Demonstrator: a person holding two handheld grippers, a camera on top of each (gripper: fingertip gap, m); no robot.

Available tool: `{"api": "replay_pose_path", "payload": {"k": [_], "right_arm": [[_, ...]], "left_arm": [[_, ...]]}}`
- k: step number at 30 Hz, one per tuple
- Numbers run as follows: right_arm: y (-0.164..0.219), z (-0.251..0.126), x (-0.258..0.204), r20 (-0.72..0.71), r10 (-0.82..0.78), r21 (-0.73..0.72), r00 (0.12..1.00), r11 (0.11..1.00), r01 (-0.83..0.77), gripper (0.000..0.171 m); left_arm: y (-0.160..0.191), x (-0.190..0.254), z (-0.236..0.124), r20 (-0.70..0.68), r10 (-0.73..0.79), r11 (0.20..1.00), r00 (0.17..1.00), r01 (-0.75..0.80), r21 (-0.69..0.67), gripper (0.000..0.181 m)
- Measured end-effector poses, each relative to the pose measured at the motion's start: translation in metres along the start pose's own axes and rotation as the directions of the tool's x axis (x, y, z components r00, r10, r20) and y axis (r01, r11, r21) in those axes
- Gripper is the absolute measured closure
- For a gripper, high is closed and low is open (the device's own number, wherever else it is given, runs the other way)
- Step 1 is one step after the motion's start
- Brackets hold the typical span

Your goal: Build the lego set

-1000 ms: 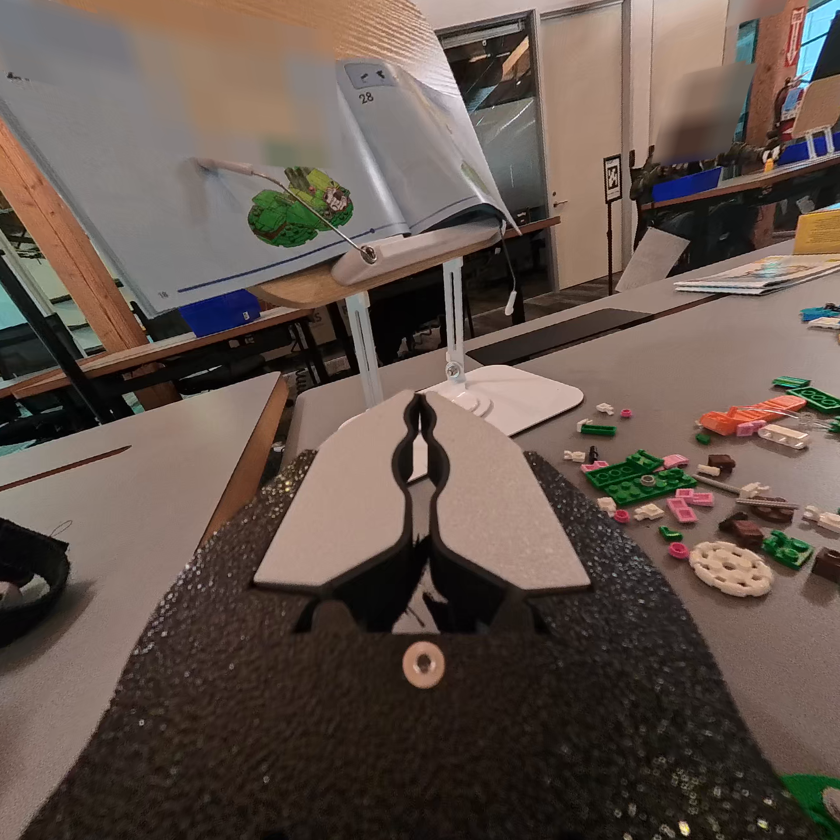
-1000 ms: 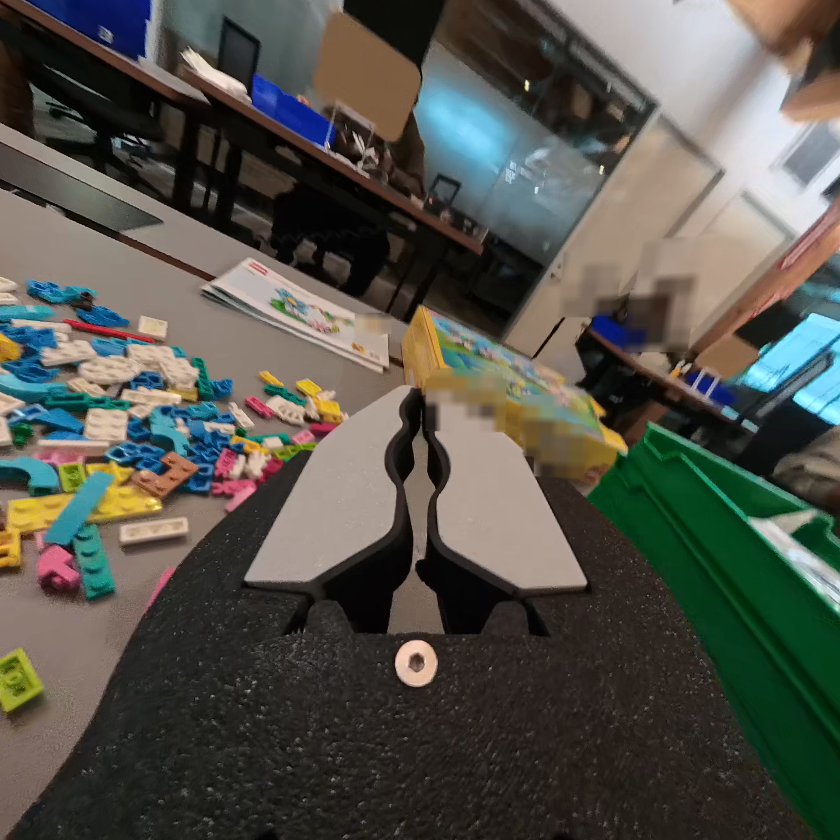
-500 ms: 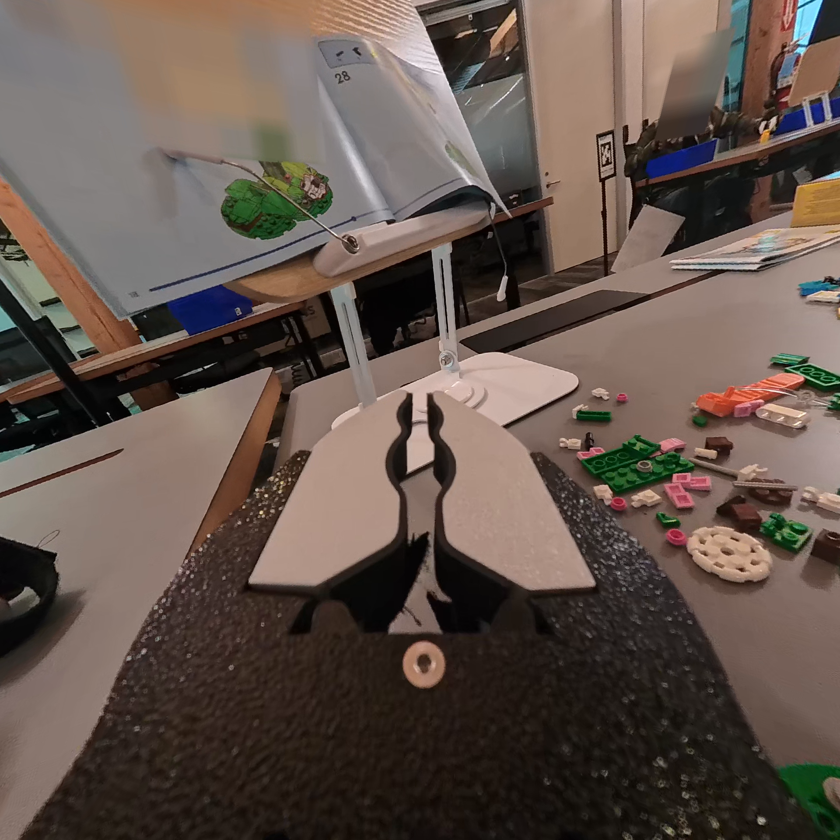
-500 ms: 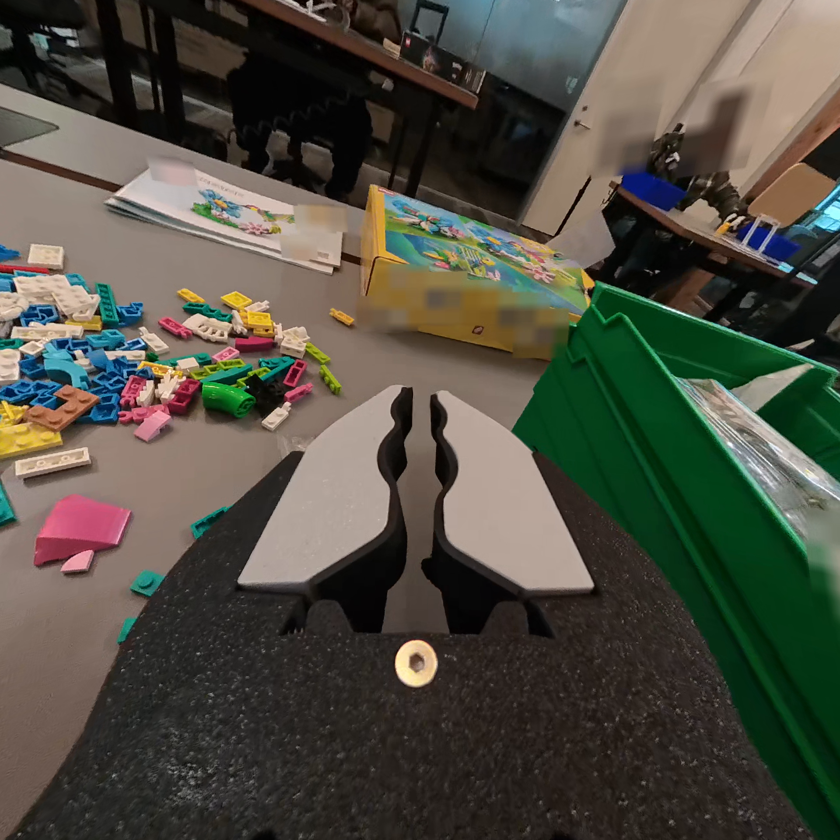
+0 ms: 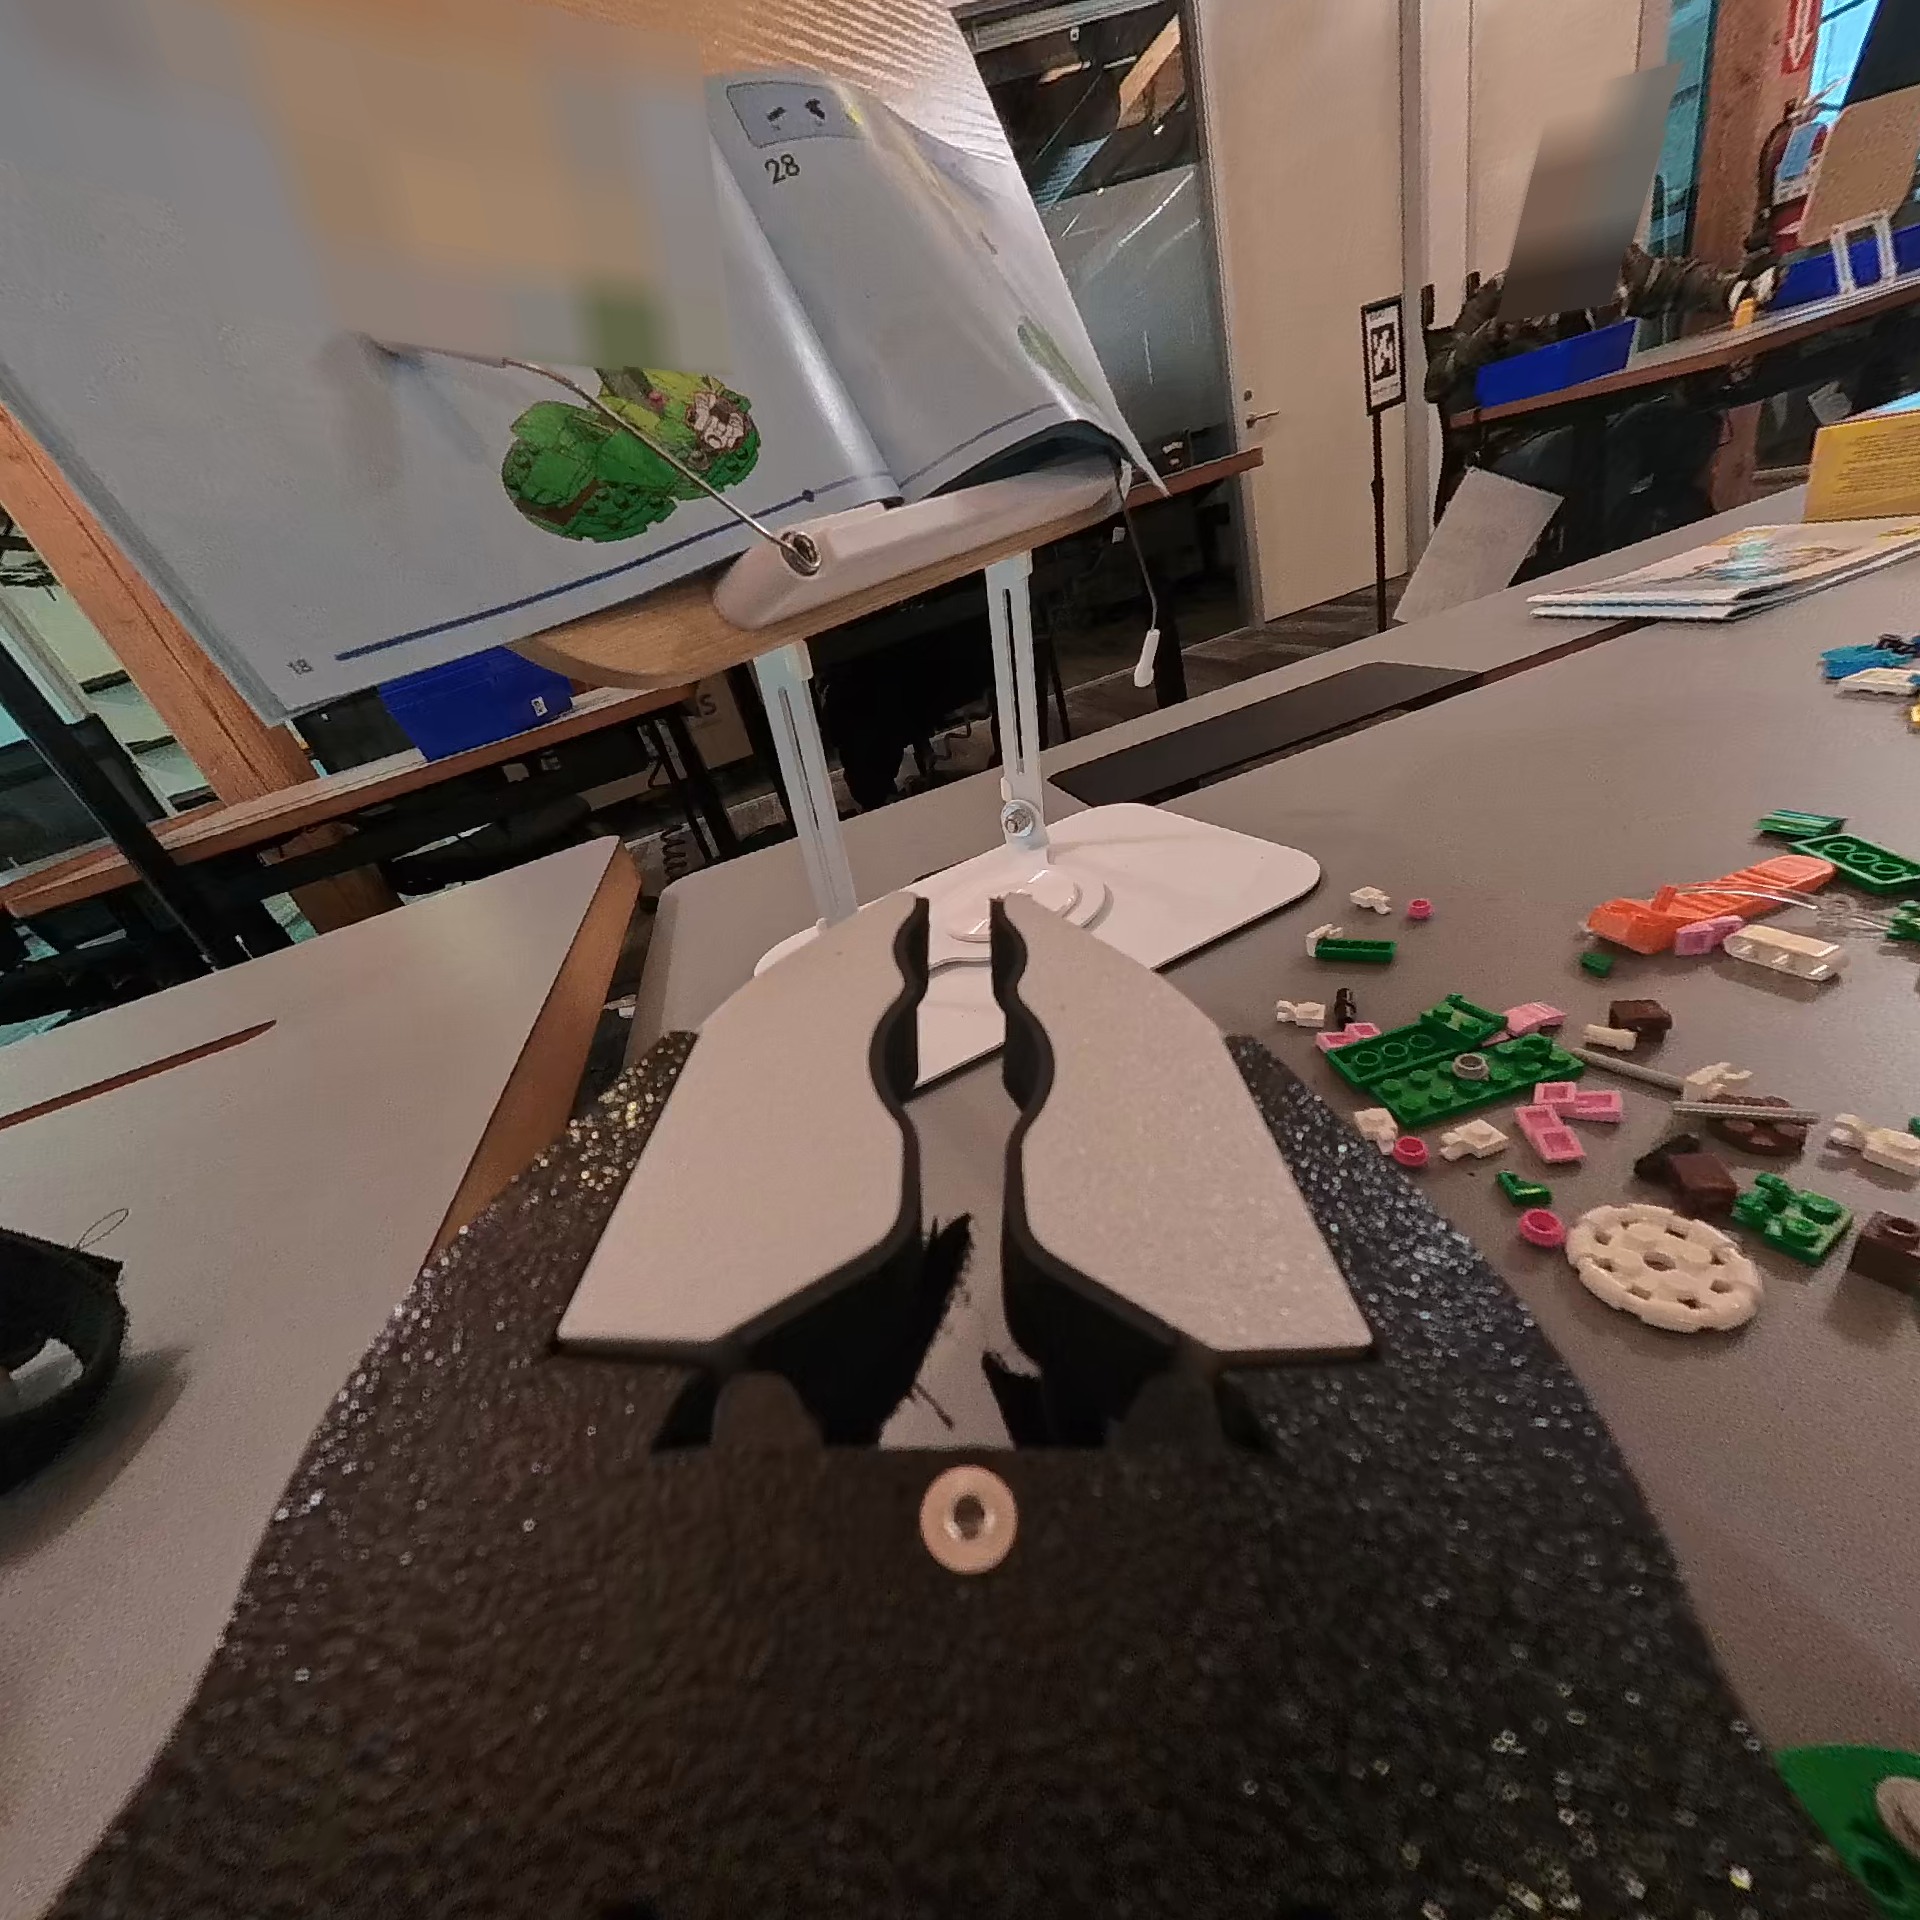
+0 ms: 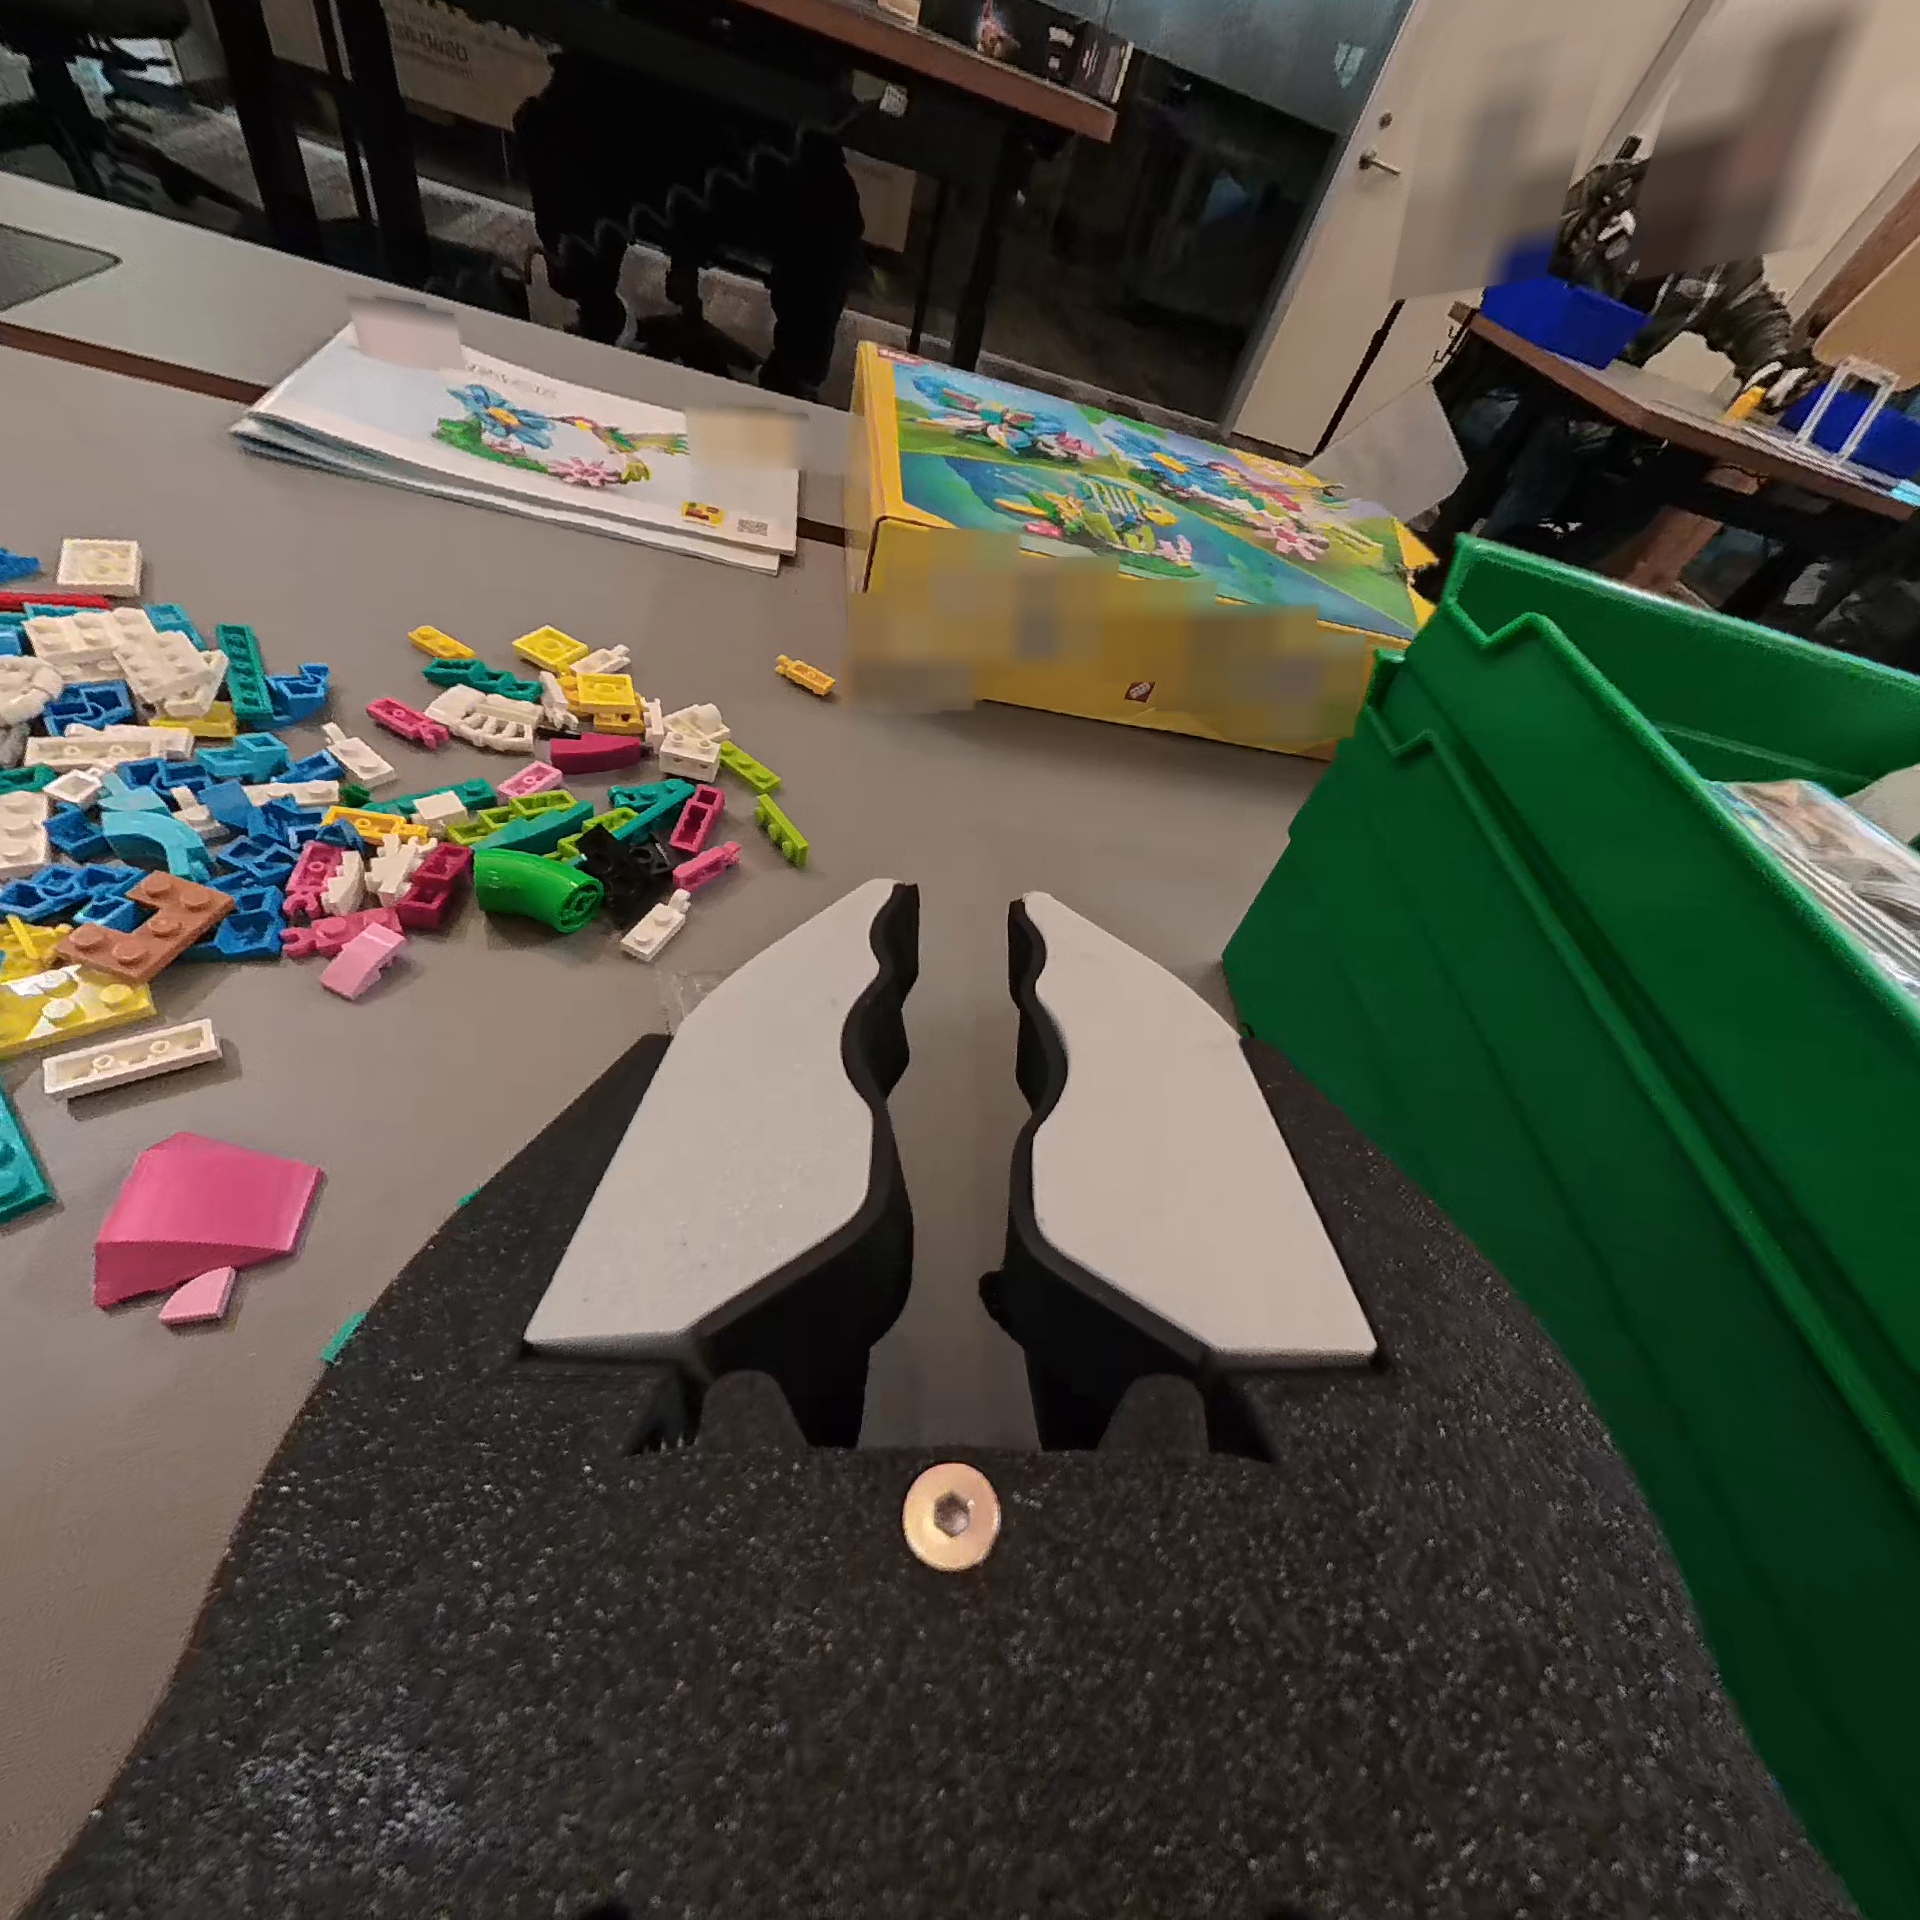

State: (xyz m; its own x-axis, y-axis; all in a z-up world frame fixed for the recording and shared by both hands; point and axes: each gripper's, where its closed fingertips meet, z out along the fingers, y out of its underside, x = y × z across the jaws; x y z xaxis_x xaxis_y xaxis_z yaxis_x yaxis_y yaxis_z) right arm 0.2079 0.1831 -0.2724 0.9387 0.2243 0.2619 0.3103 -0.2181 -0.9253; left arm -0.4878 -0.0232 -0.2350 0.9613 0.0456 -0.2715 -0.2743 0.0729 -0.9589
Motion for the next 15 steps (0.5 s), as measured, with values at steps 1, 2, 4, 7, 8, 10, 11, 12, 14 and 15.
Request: {"api": "replay_pose_path", "payload": {"k": [1,2,4,7,8,10,11,12,14,15], "right_arm": [[0.0006,0.0009,-0.0014,0.000,-0.008,-0.005,1.000,1.000,0.008,0.155],[0.0011,0.0017,-0.0026,0.001,-0.015,-0.009,1.000,1.000,0.015,0.156],[0.0020,0.0031,-0.0051,0.004,-0.028,-0.015,1.000,0.999,0.028,0.156],[0.0034,0.0046,-0.0065,0.001,-0.042,-0.023,0.999,0.999,0.042,0.156],[0.0036,0.0049,-0.0067,0.000,-0.044,-0.023,0.999,0.999,0.044,0.157],[0.0036,0.0054,-0.0070,-0.002,-0.046,-0.022,0.999,0.999,0.046,0.157],[0.0037,0.0058,-0.0074,-0.002,-0.047,-0.022,0.999,0.999,0.047,0.157],[0.0040,0.0060,-0.0079,0.000,-0.047,-0.023,0.999,0.999,0.047,0.157],[0.0048,0.0069,-0.0092,0.002,-0.052,-0.027,0.999,0.998,0.052,0.157],[0.0051,0.0072,-0.0096,0.003,-0.056,-0.029,0.998,0.998,0.056,0.157]], "left_arm": [[0.0000,-0.0001,0.0000,0.000,-0.001,1.000,1.000,0.001,0.000,0.171],[0.0000,-0.0004,-0.0001,0.001,-0.003,1.000,1.000,0.003,0.000,0.171],[0.0000,-0.0002,0.0000,-0.001,-0.004,1.000,1.000,0.004,0.000,0.171],[0.0002,0.0003,0.0003,-0.003,-0.001,1.000,1.000,0.001,-0.003,0.171],[0.0003,0.0005,0.0004,-0.003,0.000,1.000,1.000,0.000,-0.003,0.171],[0.0003,0.0006,0.0004,-0.004,0.001,1.000,1.000,-0.001,-0.003,0.171],[0.0002,0.0006,0.0004,-0.004,0.000,1.000,1.000,0.000,-0.003,0.171],[0.0003,0.0007,0.0004,-0.005,-0.001,1.000,1.000,0.001,-0.003,0.171],[0.0004,0.0009,0.0005,-0.007,-0.001,1.000,1.000,0.001,-0.005,0.171],[0.0005,0.0011,0.0006,-0.007,0.000,1.000,1.000,0.000,-0.006,0.171]]}}
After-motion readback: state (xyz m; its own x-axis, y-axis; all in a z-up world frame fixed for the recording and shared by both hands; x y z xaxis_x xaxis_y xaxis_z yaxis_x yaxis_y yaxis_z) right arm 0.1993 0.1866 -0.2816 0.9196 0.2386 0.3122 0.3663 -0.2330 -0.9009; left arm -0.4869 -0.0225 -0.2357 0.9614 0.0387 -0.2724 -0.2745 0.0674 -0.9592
